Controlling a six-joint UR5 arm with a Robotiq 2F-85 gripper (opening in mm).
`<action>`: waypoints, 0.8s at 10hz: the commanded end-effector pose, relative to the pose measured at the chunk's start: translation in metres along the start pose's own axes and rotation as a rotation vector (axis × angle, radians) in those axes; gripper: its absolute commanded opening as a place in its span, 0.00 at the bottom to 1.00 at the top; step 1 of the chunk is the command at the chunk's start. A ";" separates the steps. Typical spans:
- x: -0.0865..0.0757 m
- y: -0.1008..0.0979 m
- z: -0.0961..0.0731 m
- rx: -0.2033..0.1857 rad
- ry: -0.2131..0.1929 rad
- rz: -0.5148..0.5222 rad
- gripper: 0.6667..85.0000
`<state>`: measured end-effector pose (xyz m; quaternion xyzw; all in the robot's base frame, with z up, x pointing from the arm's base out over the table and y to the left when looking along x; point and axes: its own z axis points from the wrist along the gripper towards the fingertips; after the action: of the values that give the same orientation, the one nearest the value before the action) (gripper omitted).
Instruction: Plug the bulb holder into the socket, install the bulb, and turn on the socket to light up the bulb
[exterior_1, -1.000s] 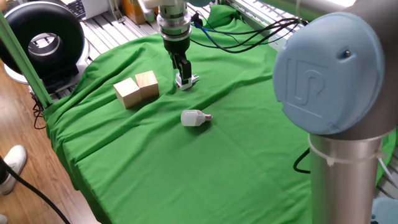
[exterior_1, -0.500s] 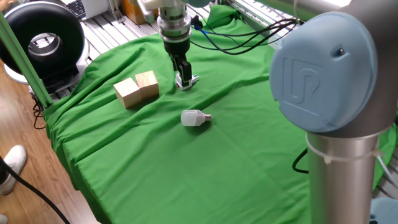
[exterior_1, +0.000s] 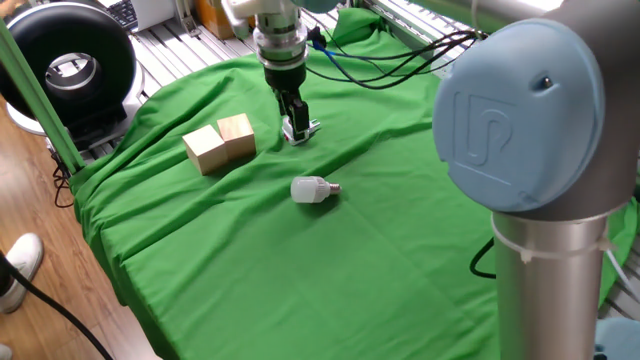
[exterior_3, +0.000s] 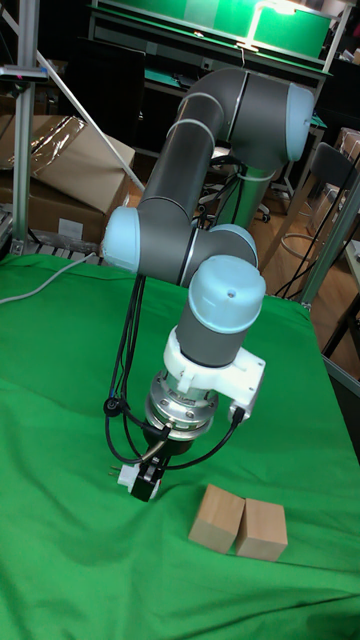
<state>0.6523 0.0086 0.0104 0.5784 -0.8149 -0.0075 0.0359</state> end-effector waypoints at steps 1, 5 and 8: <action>-0.005 -0.003 0.000 -0.007 -0.023 0.000 0.75; 0.003 -0.005 0.001 -0.006 -0.010 -0.010 0.68; 0.007 0.000 0.005 -0.015 -0.019 -0.017 0.68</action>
<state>0.6527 0.0024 0.0070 0.5850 -0.8101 -0.0118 0.0365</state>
